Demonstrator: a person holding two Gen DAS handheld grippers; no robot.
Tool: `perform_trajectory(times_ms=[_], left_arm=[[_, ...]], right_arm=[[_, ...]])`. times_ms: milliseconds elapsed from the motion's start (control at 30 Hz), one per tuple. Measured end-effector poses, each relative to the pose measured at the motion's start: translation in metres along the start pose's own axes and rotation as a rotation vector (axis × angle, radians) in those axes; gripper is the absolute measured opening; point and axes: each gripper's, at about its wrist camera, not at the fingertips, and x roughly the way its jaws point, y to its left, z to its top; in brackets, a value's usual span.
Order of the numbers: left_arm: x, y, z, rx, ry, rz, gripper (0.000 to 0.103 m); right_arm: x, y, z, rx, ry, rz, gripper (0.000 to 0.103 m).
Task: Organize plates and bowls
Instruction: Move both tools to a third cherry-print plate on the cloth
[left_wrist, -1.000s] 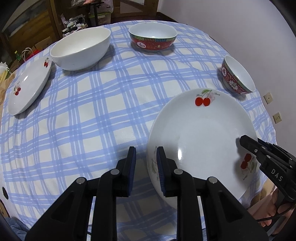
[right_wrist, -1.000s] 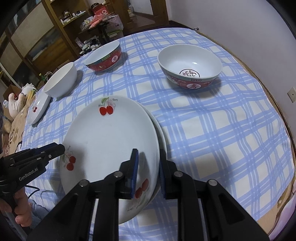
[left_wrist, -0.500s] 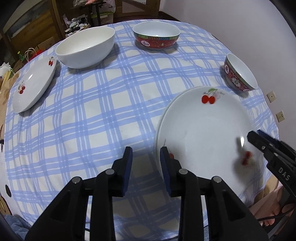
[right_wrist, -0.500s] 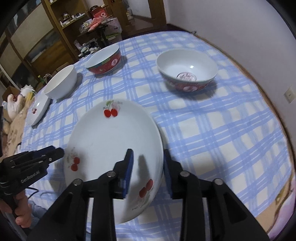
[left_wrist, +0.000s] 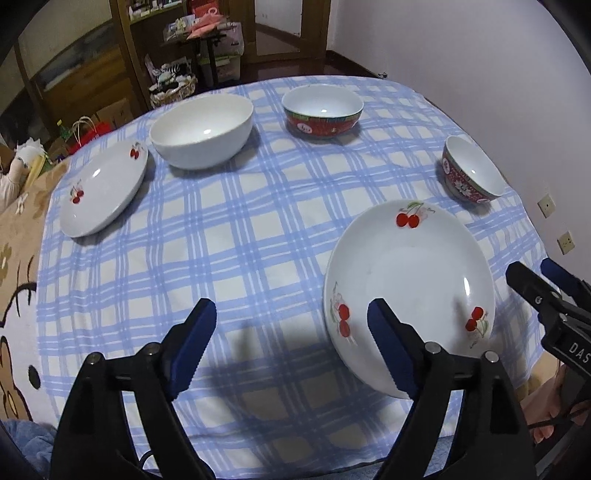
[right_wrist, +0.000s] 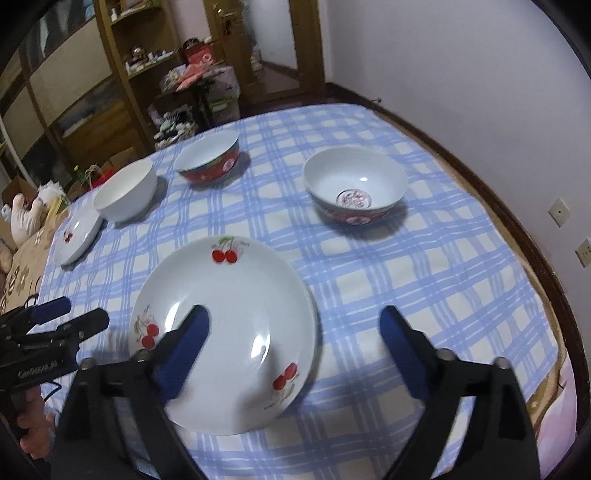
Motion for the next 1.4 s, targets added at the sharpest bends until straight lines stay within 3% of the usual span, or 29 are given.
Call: perform_trajectory(times_ms=[467,767,1067,1400], left_arm=[[-0.031,-0.043,0.038,0.120,-0.088,-0.026,0.087],[-0.038,-0.030,0.062,0.130,-0.102,0.017,0.087],[-0.053,0.019,0.095,0.115,-0.122,0.100,0.087],[-0.068,0.126,0.113,-0.030,-0.169,0.174,0.087]], right_arm=[[-0.019,-0.022,0.039,-0.001,-0.086,-0.010,0.103],[-0.015,-0.026,0.060,0.009,-0.101,0.075,0.103],[-0.009,0.013,0.093,-0.039,-0.118,0.130,0.103],[0.003,0.099,0.130,-0.095,-0.171,0.249,0.103]])
